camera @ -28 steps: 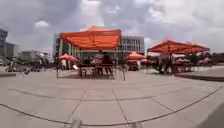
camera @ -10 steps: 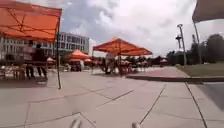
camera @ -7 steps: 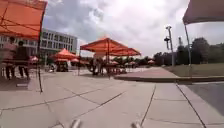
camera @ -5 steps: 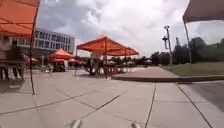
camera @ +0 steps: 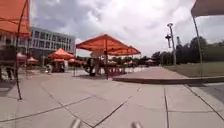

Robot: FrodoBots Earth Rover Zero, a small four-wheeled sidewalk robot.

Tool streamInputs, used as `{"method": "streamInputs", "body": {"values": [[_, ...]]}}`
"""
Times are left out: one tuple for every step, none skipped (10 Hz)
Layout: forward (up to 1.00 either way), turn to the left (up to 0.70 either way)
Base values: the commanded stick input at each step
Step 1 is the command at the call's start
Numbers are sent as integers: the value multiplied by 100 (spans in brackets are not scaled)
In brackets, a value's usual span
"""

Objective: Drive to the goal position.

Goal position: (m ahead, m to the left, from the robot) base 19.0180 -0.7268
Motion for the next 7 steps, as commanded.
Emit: {"method": "streamInputs", "body": {"values": [[85,33],[85,33],[85,33],[85,33],[85,33],[85,17],[85,4]]}}
